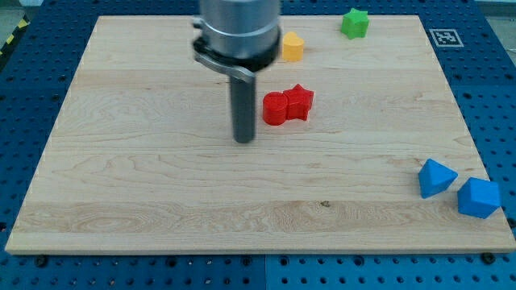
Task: Move your arm towards red star
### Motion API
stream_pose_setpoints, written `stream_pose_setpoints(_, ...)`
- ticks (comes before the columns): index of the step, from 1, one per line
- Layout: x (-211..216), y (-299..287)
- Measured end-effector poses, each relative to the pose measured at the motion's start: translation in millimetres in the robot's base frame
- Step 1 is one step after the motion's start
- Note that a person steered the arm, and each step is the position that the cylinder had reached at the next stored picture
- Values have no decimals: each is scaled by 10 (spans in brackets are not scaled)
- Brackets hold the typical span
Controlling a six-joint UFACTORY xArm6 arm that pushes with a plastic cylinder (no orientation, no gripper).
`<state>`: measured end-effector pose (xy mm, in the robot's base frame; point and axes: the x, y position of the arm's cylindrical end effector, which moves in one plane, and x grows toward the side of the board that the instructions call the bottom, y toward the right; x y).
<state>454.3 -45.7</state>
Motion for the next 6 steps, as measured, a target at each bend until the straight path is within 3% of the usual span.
stream_pose_setpoints(1,-335,-749)
stream_pose_setpoints(2,-395,-1090)
stream_pose_setpoints(3,-441,-1021)
stream_pose_setpoints(6,-865,602)
